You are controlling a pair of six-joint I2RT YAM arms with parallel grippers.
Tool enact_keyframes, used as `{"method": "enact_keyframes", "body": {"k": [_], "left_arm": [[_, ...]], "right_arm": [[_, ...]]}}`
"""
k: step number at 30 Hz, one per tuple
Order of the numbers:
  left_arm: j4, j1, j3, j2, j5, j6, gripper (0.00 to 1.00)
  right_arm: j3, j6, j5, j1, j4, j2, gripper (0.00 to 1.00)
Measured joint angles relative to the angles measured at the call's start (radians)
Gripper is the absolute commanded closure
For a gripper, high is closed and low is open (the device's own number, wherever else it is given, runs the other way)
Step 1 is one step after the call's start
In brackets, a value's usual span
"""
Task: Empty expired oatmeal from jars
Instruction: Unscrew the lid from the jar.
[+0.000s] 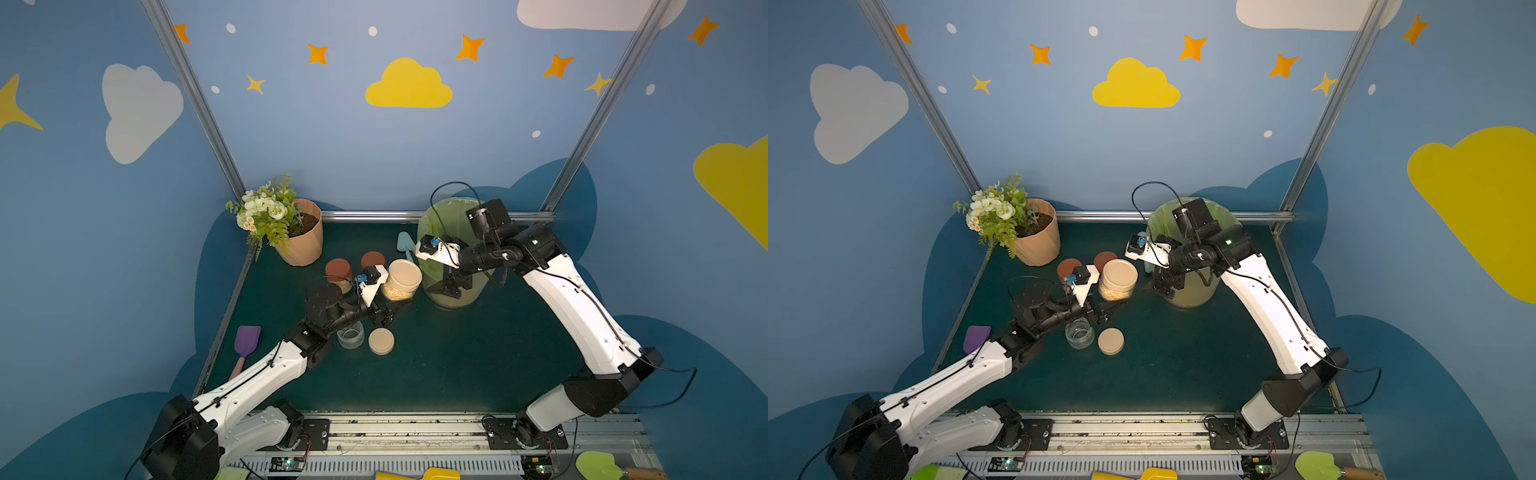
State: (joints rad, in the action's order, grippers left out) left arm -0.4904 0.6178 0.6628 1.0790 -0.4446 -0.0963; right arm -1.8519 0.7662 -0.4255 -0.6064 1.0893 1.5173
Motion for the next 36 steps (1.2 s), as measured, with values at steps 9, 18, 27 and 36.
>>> {"method": "enact_keyframes", "body": {"k": [9,18,27,36], "left_arm": [[0.034,0.000,0.006,0.000,0.069,-0.067,0.96],[0.090,0.000,0.023,0.000,0.132,-0.175,0.97],[0.115,0.000,0.029,0.006,0.149,-0.226,0.97],[0.124,0.000,0.029,0.020,0.166,-0.244,0.97]], "right_arm": [[0.029,-0.514,0.026,0.014,-0.134,-0.101,0.06],[-0.003,-1.165,0.056,-0.010,-0.126,-0.049,0.06],[-0.186,-1.313,0.109,-0.102,-0.011,0.152,0.06],[-0.243,-1.328,0.094,-0.131,0.021,0.209,0.06]]}}
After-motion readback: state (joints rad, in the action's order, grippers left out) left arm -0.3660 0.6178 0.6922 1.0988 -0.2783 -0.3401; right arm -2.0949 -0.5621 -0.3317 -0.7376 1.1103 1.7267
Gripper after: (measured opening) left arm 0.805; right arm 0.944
